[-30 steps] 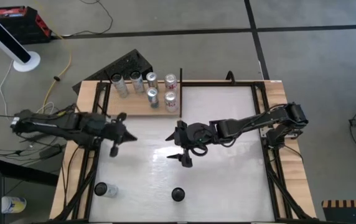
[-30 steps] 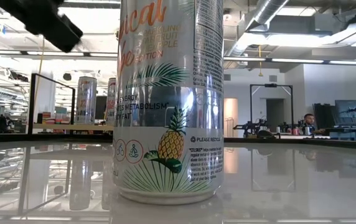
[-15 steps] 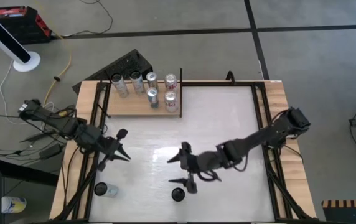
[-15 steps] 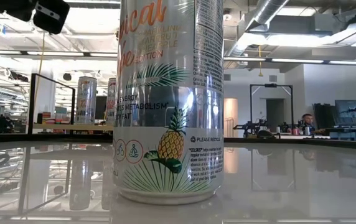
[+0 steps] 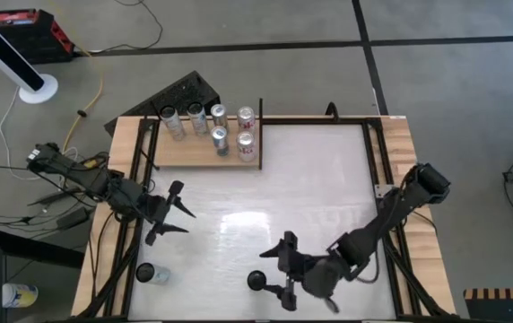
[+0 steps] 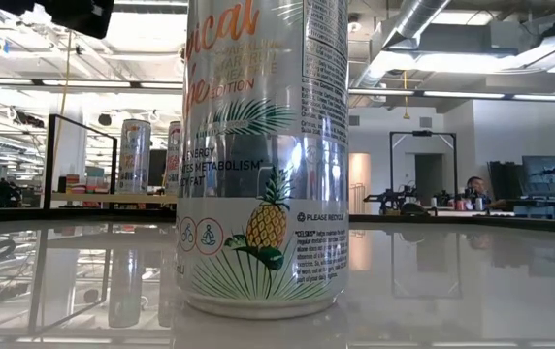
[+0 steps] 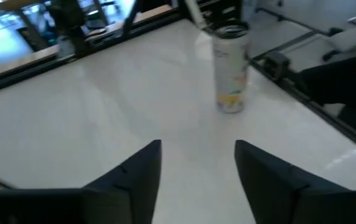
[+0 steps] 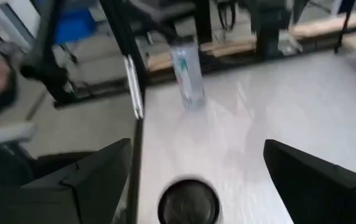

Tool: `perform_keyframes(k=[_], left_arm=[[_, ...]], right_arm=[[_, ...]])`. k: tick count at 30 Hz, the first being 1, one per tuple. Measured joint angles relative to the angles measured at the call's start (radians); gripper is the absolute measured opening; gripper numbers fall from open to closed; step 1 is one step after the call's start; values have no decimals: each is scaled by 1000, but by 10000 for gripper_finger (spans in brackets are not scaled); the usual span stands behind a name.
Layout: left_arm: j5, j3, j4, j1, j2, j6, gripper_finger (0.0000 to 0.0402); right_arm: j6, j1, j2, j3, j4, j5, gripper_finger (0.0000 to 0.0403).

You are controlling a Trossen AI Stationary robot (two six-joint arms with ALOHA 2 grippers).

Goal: Place canned beverage on shelf
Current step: Put the yellow soda can on the shelf aligned with the other yellow soda can

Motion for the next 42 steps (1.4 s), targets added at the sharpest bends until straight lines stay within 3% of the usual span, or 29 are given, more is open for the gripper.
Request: perform_keyframes(k=[10,21,31,37,42], left_arm=[[-136,0,19,0,5,31,254],[-184,0,59,1,5,62,259],[-216,0,67,2,5,69,259],[-216,0,62,2,5,74,259],[-224,0,56,2,5,104,259]], right_arm=[[105,16,119,-2,-11,44,399],[125,61,184,-4,-11,109,399],[108,33,268,-2,52,129,397],[103,29,254,-2,41,137,368],[124,23,223,-3,26,127,293]])
